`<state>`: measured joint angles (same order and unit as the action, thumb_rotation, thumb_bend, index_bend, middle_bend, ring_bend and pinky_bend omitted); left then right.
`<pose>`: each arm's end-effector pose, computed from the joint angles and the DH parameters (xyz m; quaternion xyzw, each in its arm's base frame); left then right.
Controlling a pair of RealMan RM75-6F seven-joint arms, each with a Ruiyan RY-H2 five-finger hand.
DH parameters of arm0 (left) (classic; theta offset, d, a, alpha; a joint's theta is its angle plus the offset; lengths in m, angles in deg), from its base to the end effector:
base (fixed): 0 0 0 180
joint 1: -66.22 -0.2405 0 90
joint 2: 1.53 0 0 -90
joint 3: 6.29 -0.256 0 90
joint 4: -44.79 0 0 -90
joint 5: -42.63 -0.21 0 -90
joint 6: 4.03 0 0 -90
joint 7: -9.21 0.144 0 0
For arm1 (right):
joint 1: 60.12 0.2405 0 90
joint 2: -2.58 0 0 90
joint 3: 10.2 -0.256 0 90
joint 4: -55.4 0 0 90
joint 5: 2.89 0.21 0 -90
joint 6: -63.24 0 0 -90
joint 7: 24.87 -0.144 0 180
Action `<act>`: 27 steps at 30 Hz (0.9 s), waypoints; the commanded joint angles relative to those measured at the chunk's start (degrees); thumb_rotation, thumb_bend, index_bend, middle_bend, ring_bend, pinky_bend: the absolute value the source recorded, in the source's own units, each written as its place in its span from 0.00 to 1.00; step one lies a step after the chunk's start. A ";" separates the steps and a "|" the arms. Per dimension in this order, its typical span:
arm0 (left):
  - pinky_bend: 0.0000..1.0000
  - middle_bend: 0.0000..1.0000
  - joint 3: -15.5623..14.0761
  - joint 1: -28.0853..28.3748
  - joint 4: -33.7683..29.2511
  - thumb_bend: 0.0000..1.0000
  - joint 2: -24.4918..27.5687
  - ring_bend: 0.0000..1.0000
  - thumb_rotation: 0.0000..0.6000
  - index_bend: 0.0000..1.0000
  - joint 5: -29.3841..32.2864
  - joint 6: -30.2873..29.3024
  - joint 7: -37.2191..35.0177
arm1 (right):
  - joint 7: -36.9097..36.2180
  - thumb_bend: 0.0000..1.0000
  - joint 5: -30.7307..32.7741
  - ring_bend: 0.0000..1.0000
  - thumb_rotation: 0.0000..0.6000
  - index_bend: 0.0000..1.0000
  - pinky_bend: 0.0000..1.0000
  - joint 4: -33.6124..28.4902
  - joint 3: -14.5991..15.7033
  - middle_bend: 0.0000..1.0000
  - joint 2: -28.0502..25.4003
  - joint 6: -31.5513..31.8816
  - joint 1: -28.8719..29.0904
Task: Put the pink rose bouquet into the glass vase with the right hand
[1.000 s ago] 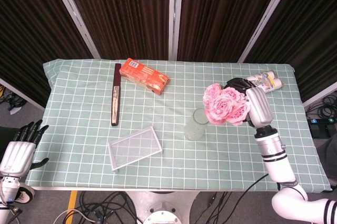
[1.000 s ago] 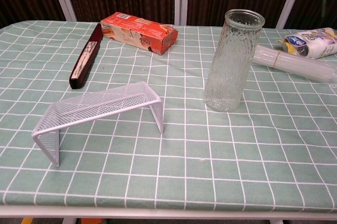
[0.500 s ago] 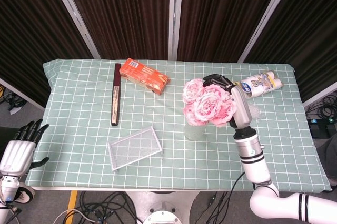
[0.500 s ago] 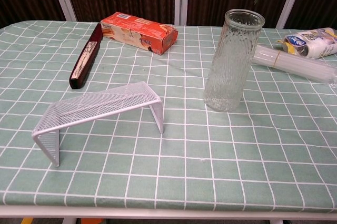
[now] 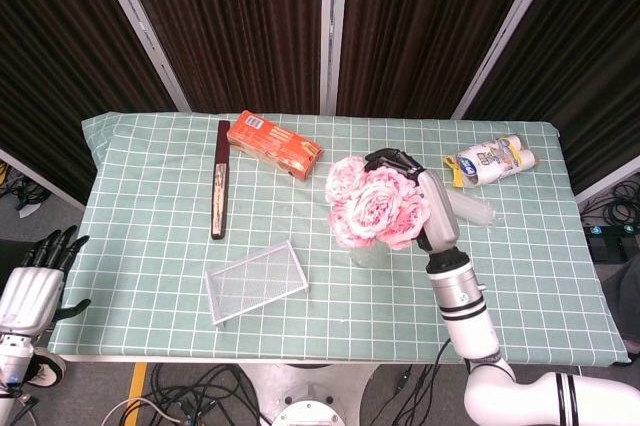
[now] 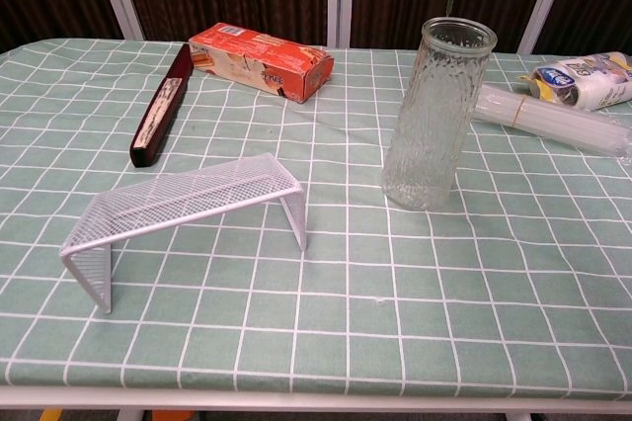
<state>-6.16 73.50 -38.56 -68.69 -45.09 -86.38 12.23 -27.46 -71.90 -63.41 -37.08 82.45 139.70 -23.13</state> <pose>-0.3326 0.1868 0.1435 -0.6537 -0.3462 -0.3311 0.5858 -0.0302 -0.3032 0.1220 0.4709 -0.4724 0.7082 0.2315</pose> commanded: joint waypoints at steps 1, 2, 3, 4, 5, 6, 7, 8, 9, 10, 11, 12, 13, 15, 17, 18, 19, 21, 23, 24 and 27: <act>0.15 0.00 -0.04 0.03 0.25 0.00 -0.09 0.00 1.00 0.11 0.05 0.20 -0.30 | 1.32 0.16 0.98 0.29 1.00 0.59 0.34 -0.81 0.11 0.50 0.06 0.66 -0.18; 0.15 0.00 -0.04 0.06 0.33 0.00 -0.15 0.00 1.00 0.11 0.05 0.25 -0.40 | 1.63 0.16 1.34 0.29 1.00 0.59 0.34 -0.87 0.23 0.50 0.12 0.75 -0.25; 0.15 0.00 -0.03 0.09 0.40 0.00 -0.19 0.00 1.00 0.11 0.04 0.28 -0.46 | 1.80 0.16 1.65 0.29 1.00 0.59 0.34 -0.78 0.34 0.50 0.26 0.79 -0.28; 0.15 0.00 -0.03 0.15 0.48 0.00 -0.25 0.00 1.00 0.11 0.00 0.34 -0.51 | 1.79 0.16 2.12 0.29 1.00 0.59 0.34 -0.48 0.55 0.50 0.53 0.74 -0.30; 0.15 0.00 -0.05 0.14 0.50 0.00 -0.25 0.00 1.00 0.11 -0.07 0.29 -0.53 | 1.65 0.16 2.47 0.29 1.00 0.59 0.34 -0.18 0.69 0.50 0.73 0.61 -0.31; 0.15 0.00 -0.07 0.12 0.52 0.00 -0.24 0.00 1.00 0.11 -0.16 0.21 -0.54 | 1.31 0.16 2.76 0.29 1.00 0.59 0.34 0.18 0.79 0.50 0.93 0.42 -0.31; 0.15 0.00 -0.08 0.09 0.59 0.00 -0.25 0.00 1.00 0.11 -0.24 0.08 -0.58 | 0.32 0.16 3.17 0.29 1.00 0.59 0.34 0.87 0.96 0.50 1.22 -0.07 -0.33; 0.15 0.00 -0.08 0.06 0.62 0.00 -0.26 0.00 1.00 0.11 -0.27 -0.01 -0.62 | -0.55 0.16 3.23 0.29 1.00 0.59 0.34 1.56 1.10 0.50 1.35 -0.53 -0.33; 0.15 0.00 -0.08 0.02 0.66 0.00 -0.26 0.00 1.00 0.11 -0.25 -0.03 -0.69 | -1.50 0.16 3.14 0.29 1.00 0.59 0.34 2.38 1.27 0.50 1.48 -0.99 -0.36; 0.15 0.00 -0.11 -0.02 0.72 0.00 -0.25 0.00 1.00 0.11 -0.20 -0.01 -0.76 | -2.98 0.16 2.78 0.29 1.00 0.59 0.34 3.59 1.52 0.50 1.73 -1.50 -0.43; 0.15 0.00 -0.13 -0.04 0.77 0.00 -0.23 0.00 1.00 0.11 -0.17 0.00 -0.79 | -4.32 0.15 2.41 0.29 1.00 0.59 0.34 4.48 1.73 0.49 1.92 -1.89 -0.52; 0.15 0.00 -0.14 -0.06 0.80 0.00 -0.21 0.00 1.00 0.11 -0.13 0.03 -0.82 | -5.76 0.14 2.12 0.29 1.00 0.59 0.34 5.31 1.92 0.49 2.09 -2.20 -0.70; 0.15 0.00 -0.14 -0.08 0.85 0.00 -0.21 0.00 1.00 0.11 -0.09 0.04 -0.87 | -7.67 0.13 1.83 0.29 1.00 0.58 0.34 6.33 2.14 0.49 2.29 -2.51 -1.01; 0.15 0.00 -0.14 -0.12 0.99 0.00 -0.26 0.00 1.00 0.11 -0.05 0.02 -0.97 | -10.30 0.11 1.41 0.29 1.00 0.57 0.34 7.75 2.47 0.48 2.47 -2.79 -1.59; 0.15 0.00 -0.19 -0.15 1.15 0.00 -0.37 0.00 1.00 0.11 0.01 0.12 -1.11 | -13.62 0.10 0.85 0.29 1.00 0.56 0.34 9.10 3.10 0.47 2.65 -2.85 -2.61; 0.15 0.00 -0.22 -0.14 1.21 0.00 -0.43 0.00 1.00 0.11 0.03 0.20 -1.15 | -15.28 0.10 0.65 0.29 1.00 0.55 0.34 9.57 3.41 0.47 2.74 -2.91 -3.11; 0.15 0.00 -0.27 -0.08 1.26 0.00 -0.49 0.00 1.00 0.11 0.00 0.34 -1.12 | -17.61 0.10 0.32 0.28 1.00 0.54 0.34 10.29 3.80 0.46 2.77 -3.22 -3.70; 0.15 0.00 -0.40 0.05 1.35 0.00 -0.60 0.00 1.00 0.11 -0.25 0.54 -0.87 | -22.04 0.09 -0.39 0.27 1.00 0.53 0.33 11.88 4.26 0.45 2.79 -4.02 -4.50; 0.15 0.00 -0.45 0.14 1.34 0.00 -0.65 0.00 1.00 0.11 -0.43 0.59 -0.58 | -25.96 0.08 -1.16 0.26 1.00 0.51 0.31 13.32 4.57 0.44 2.79 -5.09 -4.89; 0.15 0.00 -0.41 0.18 1.29 0.00 -0.66 0.00 1.00 0.11 -0.43 0.58 -0.44 | -28.10 0.07 -1.59 0.25 1.00 0.50 0.29 14.21 4.86 0.43 2.69 -5.84 -5.11; 0.15 0.00 -0.31 0.17 1.15 0.00 -0.66 0.00 1.00 0.11 -0.24 0.58 -0.33 | -30.54 0.05 -1.94 0.22 1.00 0.48 0.27 16.14 5.37 0.42 2.91 -6.73 -5.45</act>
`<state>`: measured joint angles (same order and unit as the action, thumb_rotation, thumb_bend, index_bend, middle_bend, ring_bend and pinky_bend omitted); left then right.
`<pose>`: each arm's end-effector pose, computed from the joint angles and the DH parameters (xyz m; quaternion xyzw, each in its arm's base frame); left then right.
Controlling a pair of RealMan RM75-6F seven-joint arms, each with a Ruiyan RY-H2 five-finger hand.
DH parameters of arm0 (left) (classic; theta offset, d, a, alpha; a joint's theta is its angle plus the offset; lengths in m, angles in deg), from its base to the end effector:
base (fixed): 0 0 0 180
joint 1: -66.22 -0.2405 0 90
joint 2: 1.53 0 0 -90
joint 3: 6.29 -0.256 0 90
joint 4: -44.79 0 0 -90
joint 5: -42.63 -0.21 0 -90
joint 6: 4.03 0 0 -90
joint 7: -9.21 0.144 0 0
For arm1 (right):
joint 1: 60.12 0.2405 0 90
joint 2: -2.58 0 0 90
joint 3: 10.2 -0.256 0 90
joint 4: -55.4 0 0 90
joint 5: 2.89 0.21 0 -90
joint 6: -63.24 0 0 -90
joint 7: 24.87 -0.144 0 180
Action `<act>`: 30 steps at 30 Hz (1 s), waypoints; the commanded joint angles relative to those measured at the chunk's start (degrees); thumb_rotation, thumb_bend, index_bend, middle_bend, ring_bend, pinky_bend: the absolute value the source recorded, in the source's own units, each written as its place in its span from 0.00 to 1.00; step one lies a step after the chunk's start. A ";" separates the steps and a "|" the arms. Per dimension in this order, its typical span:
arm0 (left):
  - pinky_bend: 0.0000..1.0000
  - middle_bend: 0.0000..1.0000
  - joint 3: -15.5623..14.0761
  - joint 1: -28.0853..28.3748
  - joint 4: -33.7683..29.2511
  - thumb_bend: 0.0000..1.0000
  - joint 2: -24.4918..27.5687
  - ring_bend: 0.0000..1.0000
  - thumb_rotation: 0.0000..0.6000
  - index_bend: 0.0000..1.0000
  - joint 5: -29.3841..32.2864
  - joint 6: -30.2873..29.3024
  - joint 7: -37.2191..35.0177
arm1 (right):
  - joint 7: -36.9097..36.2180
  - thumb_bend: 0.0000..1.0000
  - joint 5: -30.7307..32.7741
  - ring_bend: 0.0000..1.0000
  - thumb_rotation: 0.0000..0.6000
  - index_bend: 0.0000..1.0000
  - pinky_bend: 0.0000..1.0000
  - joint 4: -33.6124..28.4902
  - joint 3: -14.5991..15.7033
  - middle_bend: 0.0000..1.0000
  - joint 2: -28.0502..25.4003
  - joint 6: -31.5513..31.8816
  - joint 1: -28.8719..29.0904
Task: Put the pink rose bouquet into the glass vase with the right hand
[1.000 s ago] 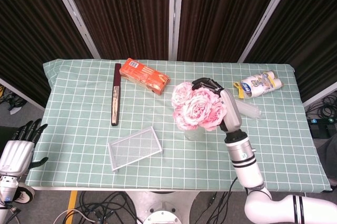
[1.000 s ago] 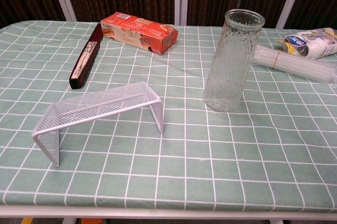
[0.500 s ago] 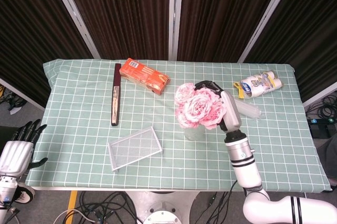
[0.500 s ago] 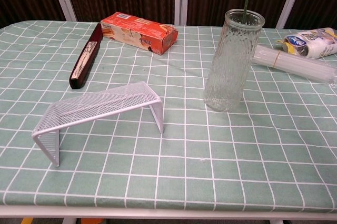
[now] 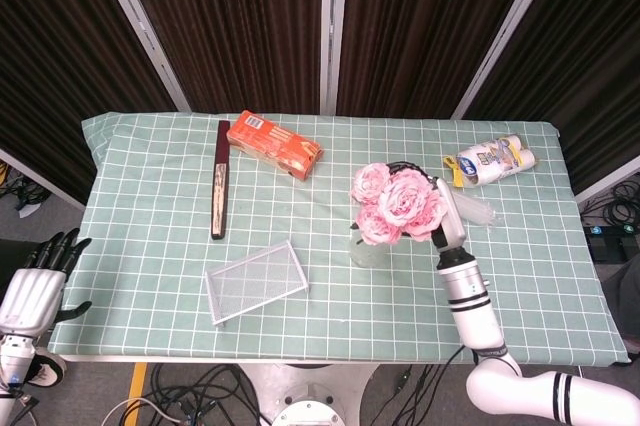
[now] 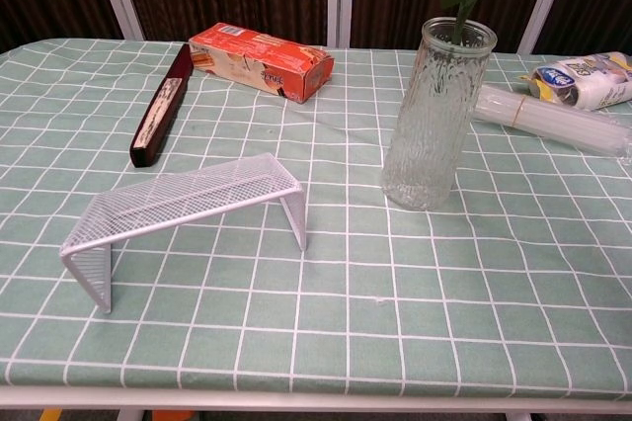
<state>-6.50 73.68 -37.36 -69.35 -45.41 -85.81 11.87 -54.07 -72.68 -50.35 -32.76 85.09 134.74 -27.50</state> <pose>-0.3355 0.1867 0.1395 -0.6592 -0.3473 -0.3268 0.5815 -0.0973 -0.3207 0.0824 0.3828 -0.5915 0.6898 0.1668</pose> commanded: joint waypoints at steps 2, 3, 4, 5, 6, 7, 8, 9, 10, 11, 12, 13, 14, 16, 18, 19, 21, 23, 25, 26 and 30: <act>0.15 0.00 -0.01 -0.02 -0.04 0.00 -0.01 0.00 1.00 0.11 0.17 0.13 0.10 | -4.72 0.05 -0.96 0.21 1.00 0.46 0.26 4.29 1.31 0.40 0.77 -2.13 -1.24; 0.15 0.00 -0.04 -0.03 -0.04 0.00 -0.02 0.00 1.00 0.11 0.20 0.19 0.15 | -5.13 0.05 -0.87 0.21 1.00 0.46 0.26 4.63 1.40 0.40 0.89 -2.38 -1.30; 0.15 0.00 -0.07 -0.03 -0.02 0.00 -0.03 0.00 1.00 0.11 0.24 0.26 0.16 | -5.76 0.05 -0.93 0.20 1.00 0.44 0.25 5.02 1.52 0.39 0.96 -2.70 -1.39; 0.15 0.00 -0.08 -0.03 0.01 0.00 -0.04 0.00 1.00 0.11 0.27 0.30 0.15 | -6.24 0.05 -1.22 0.19 1.00 0.43 0.25 5.34 1.63 0.38 0.98 -2.93 -1.41; 0.15 0.00 -0.08 -0.05 0.07 0.00 -0.06 0.00 1.00 0.11 0.33 0.33 0.11 | -6.89 0.04 -1.87 0.17 1.00 0.40 0.23 5.77 1.85 0.36 0.87 -3.30 -1.40; 0.15 0.00 -0.08 -0.07 0.12 0.00 -0.07 0.00 1.00 0.11 0.35 0.32 0.06 | -7.39 0.02 -2.50 0.14 1.00 0.36 0.21 6.06 2.03 0.33 0.73 -3.60 -1.36; 0.15 0.00 -0.08 -0.08 0.16 0.00 -0.07 0.00 1.00 0.11 0.38 0.33 -0.01 | -8.00 0.01 -3.21 0.11 1.00 0.31 0.17 6.29 2.27 0.29 0.51 -4.00 -1.30; 0.15 0.00 -0.07 -0.08 0.17 0.00 -0.08 0.00 1.00 0.11 0.40 0.33 -0.10 | -9.38 0.00 -4.11 0.07 1.00 0.24 0.13 6.28 2.61 0.25 -0.01 -4.86 -1.22; 0.15 0.00 -0.06 -0.09 0.19 0.00 -0.08 0.00 1.00 0.11 0.40 0.30 -0.15 | -10.94 0.00 -4.81 0.03 1.00 0.15 0.08 6.05 2.78 0.18 -0.58 -5.61 -1.17; 0.15 0.00 -0.06 -0.10 0.20 0.00 -0.08 0.00 1.00 0.11 0.36 0.25 -0.20 | -12.59 0.00 -5.41 0.01 1.00 0.07 0.04 5.77 2.89 0.11 -1.28 -6.36 -1.17; 0.15 0.00 -0.08 -0.12 0.21 0.00 -0.09 0.00 1.00 0.11 0.31 0.20 -0.25 | -14.08 0.00 -5.99 0.00 1.00 0.03 0.02 5.57 2.90 0.06 -1.95 -6.81 -1.21; 0.15 0.00 -0.10 -0.15 0.27 0.00 -0.10 0.00 1.00 0.11 0.27 0.15 -0.33 | -15.40 0.00 -6.92 0.00 1.00 0.00 0.00 5.58 2.86 0.02 -2.68 -6.81 -1.34; 0.15 0.00 -0.10 -0.17 0.32 0.00 -0.10 0.00 1.00 0.11 0.27 0.12 -0.38 | -15.93 0.00 -7.68 0.00 1.00 0.00 0.00 5.73 2.86 0.00 -3.10 -6.45 -1.49; 0.15 0.00 -0.10 -0.21 0.40 0.00 -0.08 0.00 1.00 0.11 0.34 0.13 -0.56 | -16.88 0.00 -9.30 0.00 1.00 0.00 0.00 5.84 2.99 0.00 -4.07 -5.21 -2.11; 0.15 0.00 -0.05 -0.26 0.43 0.00 -0.09 0.00 1.00 0.11 0.50 0.12 -0.52 | -17.27 0.00 -10.48 0.00 1.00 0.00 0.00 5.45 3.25 0.00 -5.27 -3.99 -2.91; 0.15 0.00 0.05 -0.30 0.44 0.00 -0.13 0.00 1.00 0.11 0.64 0.02 -0.23 | -16.91 0.00 -11.42 0.00 1.00 0.00 0.00 5.07 3.62 0.00 -6.35 -3.04 -3.62; 0.15 0.00 0.19 -0.34 0.34 0.00 -0.27 0.00 1.00 0.11 0.72 -0.19 0.03 | -13.97 0.00 -13.76 0.00 1.00 0.00 0.00 5.04 4.83 0.00 -8.61 -0.74 -5.22; 0.15 0.00 0.26 -0.30 0.24 0.00 -0.37 0.00 1.00 0.11 0.63 -0.30 0.07 | -8.72 0.00 -16.32 0.00 1.00 0.00 0.00 6.18 6.46 0.00 -10.58 2.35 -7.24; 0.15 0.00 0.28 -0.22 0.14 0.00 -0.48 0.00 1.00 0.11 0.53 -0.28 0.31 | -4.79 0.00 -17.48 0.00 1.00 0.00 0.00 7.32 7.83 0.00 -11.84 4.84 -9.18; 0.15 0.00 0.31 -0.15 0.03 0.00 -0.54 0.00 1.00 0.11 0.47 -0.26 0.46 | -3.48 0.00 -17.44 0.00 1.00 0.00 0.00 7.74 8.37 0.00 -12.40 5.73 -10.10; 0.15 0.00 0.54 0.30 -0.48 0.00 -0.93 0.00 1.00 0.11 0.43 0.09 1.41 | -3.32 0.00 -14.96 0.00 1.00 0.00 0.00 9.63 9.66 0.00 -13.73 6.14 -12.32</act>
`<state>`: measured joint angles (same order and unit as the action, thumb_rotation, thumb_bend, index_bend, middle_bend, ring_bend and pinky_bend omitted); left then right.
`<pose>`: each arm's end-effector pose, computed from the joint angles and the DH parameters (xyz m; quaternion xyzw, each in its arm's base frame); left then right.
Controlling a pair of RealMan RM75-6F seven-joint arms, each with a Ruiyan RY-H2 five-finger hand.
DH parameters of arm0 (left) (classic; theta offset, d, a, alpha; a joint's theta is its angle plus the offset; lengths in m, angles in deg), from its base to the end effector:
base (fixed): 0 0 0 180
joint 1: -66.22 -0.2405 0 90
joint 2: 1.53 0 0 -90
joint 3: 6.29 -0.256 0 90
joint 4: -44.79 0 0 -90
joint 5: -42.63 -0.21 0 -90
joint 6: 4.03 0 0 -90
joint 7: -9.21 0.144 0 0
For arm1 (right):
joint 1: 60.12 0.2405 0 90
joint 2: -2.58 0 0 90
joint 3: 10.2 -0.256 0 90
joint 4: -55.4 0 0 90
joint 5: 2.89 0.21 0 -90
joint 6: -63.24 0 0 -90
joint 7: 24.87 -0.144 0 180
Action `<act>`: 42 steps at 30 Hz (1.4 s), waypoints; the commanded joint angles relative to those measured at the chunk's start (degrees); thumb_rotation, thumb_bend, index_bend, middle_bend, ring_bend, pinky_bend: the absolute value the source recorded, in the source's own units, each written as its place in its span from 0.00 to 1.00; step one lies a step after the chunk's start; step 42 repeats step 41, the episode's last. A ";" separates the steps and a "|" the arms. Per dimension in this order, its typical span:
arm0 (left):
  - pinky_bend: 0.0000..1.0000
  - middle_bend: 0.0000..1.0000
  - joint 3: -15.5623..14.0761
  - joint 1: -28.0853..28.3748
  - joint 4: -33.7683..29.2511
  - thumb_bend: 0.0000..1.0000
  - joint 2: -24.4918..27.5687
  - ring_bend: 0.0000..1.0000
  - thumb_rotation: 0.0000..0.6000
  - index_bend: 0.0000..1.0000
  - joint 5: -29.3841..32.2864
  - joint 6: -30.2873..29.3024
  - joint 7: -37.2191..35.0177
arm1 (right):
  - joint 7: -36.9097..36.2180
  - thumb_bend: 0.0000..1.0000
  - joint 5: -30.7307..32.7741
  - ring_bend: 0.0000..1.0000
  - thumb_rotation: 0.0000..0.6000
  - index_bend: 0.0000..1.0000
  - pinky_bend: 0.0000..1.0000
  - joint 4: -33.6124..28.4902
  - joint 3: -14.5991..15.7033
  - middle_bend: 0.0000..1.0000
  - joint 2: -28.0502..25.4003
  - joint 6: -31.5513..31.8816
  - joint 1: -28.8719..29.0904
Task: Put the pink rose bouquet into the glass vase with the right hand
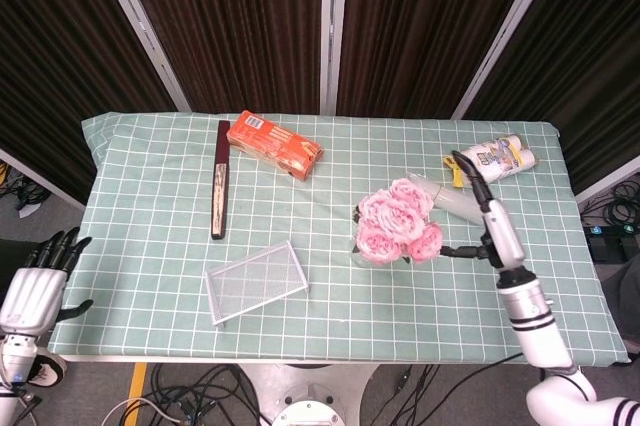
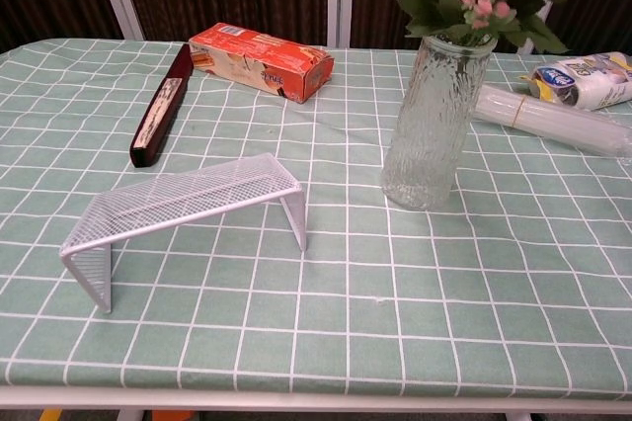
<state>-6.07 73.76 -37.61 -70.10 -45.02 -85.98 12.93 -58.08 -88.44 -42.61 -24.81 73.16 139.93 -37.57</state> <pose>-0.3330 0.1887 0.1361 -0.6562 -0.3450 -0.3294 0.5847 -0.1887 -0.2909 0.1300 0.4838 -0.5023 0.6577 0.2848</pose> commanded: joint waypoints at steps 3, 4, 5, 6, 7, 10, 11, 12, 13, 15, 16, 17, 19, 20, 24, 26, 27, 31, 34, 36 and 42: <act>0.15 0.00 0.08 0.67 -0.80 0.00 -0.49 0.00 1.00 0.11 0.12 1.09 1.13 | -2.82 0.00 3.72 0.00 1.00 0.00 0.00 2.27 1.40 0.00 -1.90 -1.60 -1.94; 0.15 0.00 0.03 0.70 -0.88 0.00 -0.59 0.00 1.00 0.11 0.12 1.16 1.35 | -3.29 0.00 4.13 0.00 1.00 0.00 0.00 2.32 1.32 0.00 -1.97 -2.29 -1.72; 0.15 0.00 0.00 0.69 -0.91 0.00 -0.69 0.00 1.00 0.11 0.14 1.18 1.54 | -3.79 0.01 4.22 0.00 1.00 0.00 0.00 2.39 1.31 0.00 -2.12 -2.78 -1.55; 0.15 0.00 -0.03 0.64 -0.90 0.00 -0.83 0.00 1.00 0.11 0.27 1.21 1.71 | -4.17 0.03 3.96 0.00 1.00 0.00 0.00 2.68 1.38 0.00 -2.28 -2.85 -1.53; 0.15 0.00 -0.05 0.59 -0.90 0.00 -0.92 0.00 1.00 0.11 0.40 1.27 1.76 | -4.13 0.10 3.51 0.00 1.00 0.00 0.00 3.13 1.52 0.00 -2.40 -2.51 -1.66; 0.15 0.00 -0.14 0.46 -0.71 0.00 -1.07 0.00 1.00 0.11 0.54 1.27 1.63 | -0.92 0.42 1.80 0.00 1.00 0.00 0.00 6.12 2.53 0.00 -2.39 0.13 -2.95; 0.15 0.00 -0.17 0.47 -0.63 0.00 -1.06 0.00 1.00 0.11 0.50 1.27 1.56 | 1.82 0.53 1.06 0.00 1.00 0.00 0.00 7.83 3.18 0.00 -2.26 1.36 -3.61; 0.15 0.00 -0.17 0.49 -0.59 0.00 -1.06 0.00 1.00 0.11 0.47 1.26 1.49 | 3.96 0.58 0.34 0.00 1.00 0.00 0.00 9.19 3.86 0.00 -2.27 2.12 -4.12; 0.15 0.00 -0.17 0.50 -0.55 0.00 -1.05 0.00 1.00 0.11 0.43 1.23 1.44 | 6.18 0.63 -0.32 0.00 1.00 0.00 0.00 10.53 4.65 0.00 -2.41 2.70 -4.66; 0.15 0.00 -0.15 0.53 -0.62 0.00 -0.98 0.00 1.00 0.11 0.33 1.14 1.34 | 11.65 0.66 -1.28 0.00 1.00 0.00 0.00 13.03 6.39 0.00 -3.06 3.50 -5.92; 0.15 0.00 -0.14 0.52 -0.71 0.00 -0.95 0.00 1.00 0.11 0.26 1.03 1.33 | 14.14 0.66 -1.60 0.00 1.00 0.00 0.00 13.93 7.20 0.00 -3.51 3.71 -6.53; 0.15 0.00 -0.12 0.51 -0.81 0.00 -0.94 0.00 1.00 0.11 0.16 0.87 1.36 | 16.45 0.65 -1.72 0.00 1.00 0.00 0.00 14.57 7.96 0.00 -3.98 3.79 -7.14; 0.15 0.00 -0.14 0.41 -1.14 0.00 -0.91 0.00 1.00 0.11 -0.09 0.46 1.51 | 21.20 0.54 -1.63 0.00 1.00 0.00 0.00 15.54 9.32 0.00 -4.63 4.38 -8.64; 0.15 0.00 -0.17 0.34 -1.33 0.00 -0.86 0.00 1.00 0.11 -0.21 0.26 1.57 | 22.58 0.42 -1.71 0.00 1.00 0.00 0.00 15.90 9.89 0.00 -4.67 4.84 -9.34; 0.15 0.00 -0.12 0.10 -1.99 0.00 -0.49 0.00 1.00 0.11 -0.83 -0.83 1.68 | 27.11 0.03 -2.07 0.00 1.00 0.00 0.00 18.95 11.72 0.00 -3.15 8.07 -12.55; 0.15 0.00 -0.06 -0.03 -2.03 0.00 -0.38 0.00 1.00 0.11 -1.14 -1.43 1.48 | 28.47 0.00 -2.43 0.00 1.00 0.00 0.00 21.28 12.52 0.00 -1.70 9.79 -14.09; 0.15 0.00 -0.05 -0.09 -1.96 0.00 -0.38 0.00 1.00 0.11 -1.28 -1.67 1.31 | 29.11 0.00 -2.55 0.00 1.00 0.00 0.00 22.38 12.75 0.00 -1.01 10.54 -14.69; 0.15 0.00 -0.06 -0.43 -1.16 0.00 -0.76 0.00 1.00 0.11 -1.99 -2.88 0.37 | 30.86 0.00 -3.22 0.00 1.00 0.00 0.00 26.43 13.48 0.00 1.80 13.20 -16.75; 0.15 0.00 -0.10 -0.66 -0.14 0.00 -1.38 0.00 1.00 0.11 -2.57 -3.73 -0.56 | 31.04 0.00 -3.96 0.00 1.00 0.00 0.00 28.00 13.99 0.00 2.89 14.19 -17.59; 0.15 0.00 -0.18 -0.70 0.41 0.00 -1.72 0.00 1.00 0.10 -2.97 -4.07 -1.19 | 31.38 0.00 -4.24 0.00 1.00 0.00 0.00 28.65 14.17 0.00 3.38 14.46 -17.91; 0.15 0.00 -0.35 -0.86 1.57 0.00 -2.16 0.00 1.00 0.10 -3.80 -4.89 -1.94 | 31.00 0.00 -4.05 0.00 1.00 0.00 0.00 29.34 14.27 0.00 4.16 13.65 -18.24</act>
